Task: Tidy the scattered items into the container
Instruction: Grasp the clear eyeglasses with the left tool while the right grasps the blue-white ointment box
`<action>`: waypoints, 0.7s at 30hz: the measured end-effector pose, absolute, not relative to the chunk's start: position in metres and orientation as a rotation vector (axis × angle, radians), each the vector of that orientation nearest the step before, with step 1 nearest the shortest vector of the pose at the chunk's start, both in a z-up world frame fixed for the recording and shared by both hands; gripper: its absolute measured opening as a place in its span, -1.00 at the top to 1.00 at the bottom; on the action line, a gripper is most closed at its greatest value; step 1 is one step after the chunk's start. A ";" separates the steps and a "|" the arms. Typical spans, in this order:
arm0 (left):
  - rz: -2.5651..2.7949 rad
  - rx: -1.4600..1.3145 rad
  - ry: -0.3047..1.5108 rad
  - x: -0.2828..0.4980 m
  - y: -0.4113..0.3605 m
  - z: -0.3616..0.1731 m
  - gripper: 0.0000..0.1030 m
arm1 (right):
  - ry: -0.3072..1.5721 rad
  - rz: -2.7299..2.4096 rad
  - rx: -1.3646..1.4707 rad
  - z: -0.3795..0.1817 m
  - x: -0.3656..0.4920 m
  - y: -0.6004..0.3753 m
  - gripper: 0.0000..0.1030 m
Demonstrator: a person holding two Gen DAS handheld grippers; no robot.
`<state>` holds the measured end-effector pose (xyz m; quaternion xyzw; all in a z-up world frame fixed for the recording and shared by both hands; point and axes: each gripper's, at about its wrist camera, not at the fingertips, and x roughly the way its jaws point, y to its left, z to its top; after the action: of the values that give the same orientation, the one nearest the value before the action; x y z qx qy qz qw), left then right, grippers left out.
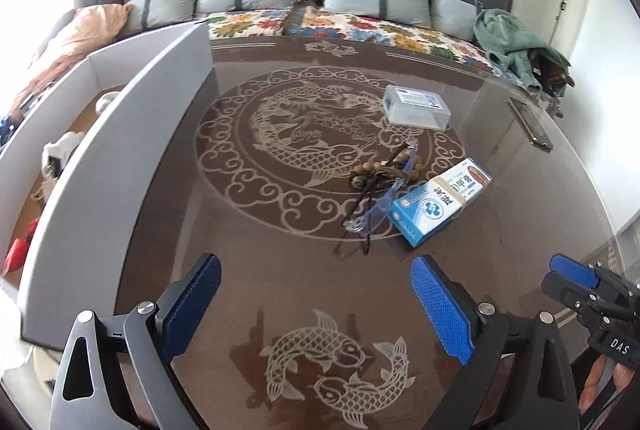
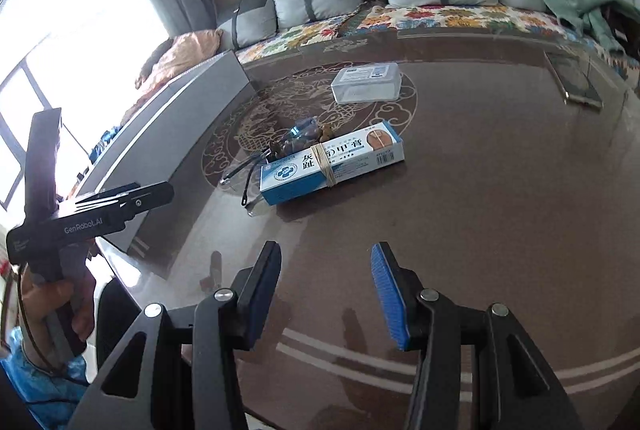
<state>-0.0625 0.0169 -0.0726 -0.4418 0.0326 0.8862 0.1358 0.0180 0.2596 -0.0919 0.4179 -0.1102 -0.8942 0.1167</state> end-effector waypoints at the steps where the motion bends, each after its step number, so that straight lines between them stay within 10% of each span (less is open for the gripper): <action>1: 2.548 -1.265 0.113 -0.065 0.019 -0.074 -0.88 | -0.307 -2.616 1.228 -0.092 0.016 0.260 0.06; 14: 2.319 -1.304 0.296 -0.139 0.062 -0.088 -0.87 | -0.441 -2.571 1.248 -0.117 0.023 0.279 0.06; 21: 2.151 -1.406 0.300 -0.158 0.081 -0.116 -0.34 | -0.466 -2.566 1.226 -0.119 0.029 0.278 0.06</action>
<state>-0.1577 0.0813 -0.1163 -0.5225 0.1117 0.7997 0.2737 0.0294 0.2777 -0.1186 0.4220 -0.1602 -0.8829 0.1297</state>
